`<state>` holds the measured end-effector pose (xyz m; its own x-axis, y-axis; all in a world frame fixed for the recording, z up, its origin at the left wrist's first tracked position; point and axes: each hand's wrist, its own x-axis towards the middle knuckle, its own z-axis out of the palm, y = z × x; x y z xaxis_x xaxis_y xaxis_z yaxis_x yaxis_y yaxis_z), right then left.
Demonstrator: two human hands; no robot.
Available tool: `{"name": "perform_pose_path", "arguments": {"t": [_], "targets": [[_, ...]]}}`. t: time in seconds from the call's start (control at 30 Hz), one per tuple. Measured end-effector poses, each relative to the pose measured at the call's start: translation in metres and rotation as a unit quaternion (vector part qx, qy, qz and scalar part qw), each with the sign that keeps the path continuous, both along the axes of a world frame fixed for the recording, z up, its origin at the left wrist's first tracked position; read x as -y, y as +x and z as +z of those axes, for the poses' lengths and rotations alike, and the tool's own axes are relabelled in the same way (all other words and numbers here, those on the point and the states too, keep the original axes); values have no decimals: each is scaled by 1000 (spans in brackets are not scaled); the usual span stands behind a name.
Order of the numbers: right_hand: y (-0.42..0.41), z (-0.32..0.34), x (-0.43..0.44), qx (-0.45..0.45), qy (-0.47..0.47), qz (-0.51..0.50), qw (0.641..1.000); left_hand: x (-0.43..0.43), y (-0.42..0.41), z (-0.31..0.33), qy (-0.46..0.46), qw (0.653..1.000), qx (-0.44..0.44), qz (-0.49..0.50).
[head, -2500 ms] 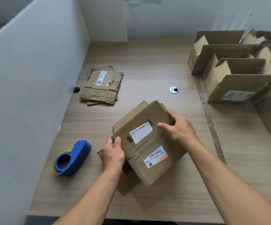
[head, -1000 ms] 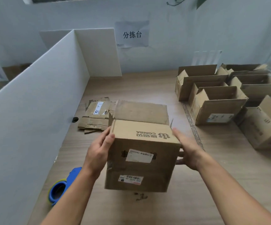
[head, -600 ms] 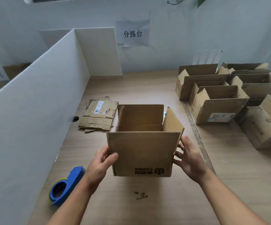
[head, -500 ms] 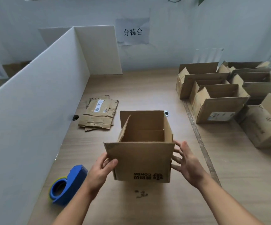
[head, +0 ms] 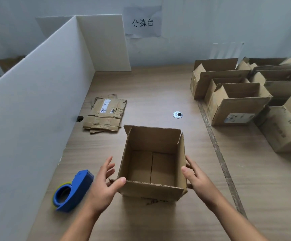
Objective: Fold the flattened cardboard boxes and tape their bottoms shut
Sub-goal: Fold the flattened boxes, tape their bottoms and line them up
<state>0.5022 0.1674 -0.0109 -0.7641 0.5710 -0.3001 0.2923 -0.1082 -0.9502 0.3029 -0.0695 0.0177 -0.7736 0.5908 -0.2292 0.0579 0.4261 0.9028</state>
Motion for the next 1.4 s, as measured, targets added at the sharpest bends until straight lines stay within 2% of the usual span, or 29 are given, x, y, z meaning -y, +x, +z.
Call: {"name": "perform_pose_path", "arguments": {"t": [0.13, 0.27, 0.37, 0.5, 0.57, 0.63, 0.73, 0.8, 0.87, 1.0, 1.13, 1.27, 1.4], "targets": [[-7, 7, -2, 18, 107, 61, 992, -22, -15, 14, -80, 997, 10, 7], [-10, -3, 0, 17, 98, 30, 995, -27, -19, 15, -117, 993, -27, 14], [-3, -12, 2, 3, 76, -5, 997, -18, -18, 12, -99, 994, -19, 33], [3, -13, 4, -11, 53, -24, 998, 4, -16, 2, -52, 998, -16, -13], [4, -11, 6, -17, 33, -45, 998, 16, -13, 2, -2, 998, -12, -61], [5, -9, 5, -20, 19, -61, 998, 26, -12, 1, -2, 989, -20, -144], [7, -9, 6, -24, -4, -67, 997, 32, -14, -6, -32, 979, -73, -186], [7, -9, 8, -25, -18, -74, 997, 26, -16, -6, -21, 983, -114, -140], [9, -12, 10, -22, -25, -77, 996, 17, -18, -8, -41, 975, -189, -108], [11, -20, 14, -23, -38, -66, 997, 1, -22, -10, -81, 933, -336, -95], [9, -20, 17, -30, -44, -46, 998, -3, -32, -15, -96, 865, -466, -158], [9, -23, 15, -24, -25, -36, 999, 3, -44, -19, -127, 851, -492, -132], [9, -24, 16, -16, -17, -31, 999, 2, -41, -24, -112, 864, -478, -115]]}}
